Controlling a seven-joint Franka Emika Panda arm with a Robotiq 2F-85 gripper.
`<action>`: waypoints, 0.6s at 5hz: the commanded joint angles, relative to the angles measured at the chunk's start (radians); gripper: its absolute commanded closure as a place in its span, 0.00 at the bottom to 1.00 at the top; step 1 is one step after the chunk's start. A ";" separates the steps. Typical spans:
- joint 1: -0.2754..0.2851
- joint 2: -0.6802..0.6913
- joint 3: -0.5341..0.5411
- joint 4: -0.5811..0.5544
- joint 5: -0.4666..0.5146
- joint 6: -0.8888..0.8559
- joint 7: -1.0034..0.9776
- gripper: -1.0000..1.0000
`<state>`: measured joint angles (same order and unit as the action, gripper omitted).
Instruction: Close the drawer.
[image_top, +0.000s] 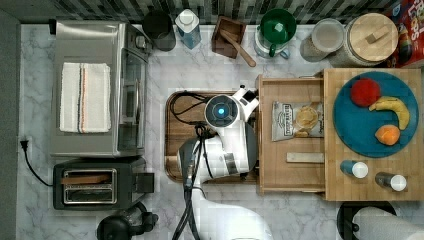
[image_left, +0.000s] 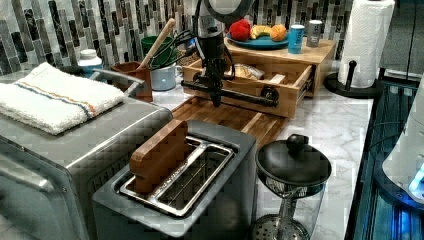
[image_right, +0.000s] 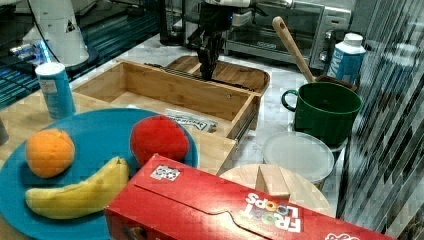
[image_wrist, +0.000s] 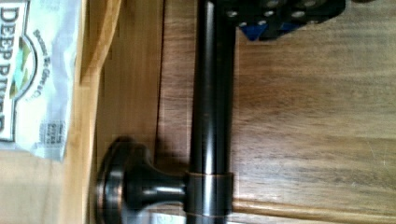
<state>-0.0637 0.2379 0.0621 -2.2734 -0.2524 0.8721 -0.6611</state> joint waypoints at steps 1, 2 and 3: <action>-0.119 0.005 -0.086 0.036 0.040 0.054 -0.203 1.00; -0.177 0.005 -0.099 0.043 0.067 0.052 -0.276 1.00; -0.312 -0.002 -0.048 0.067 0.041 0.028 -0.345 1.00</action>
<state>-0.2079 0.2379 0.0588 -2.2734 -0.2239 0.8975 -0.8945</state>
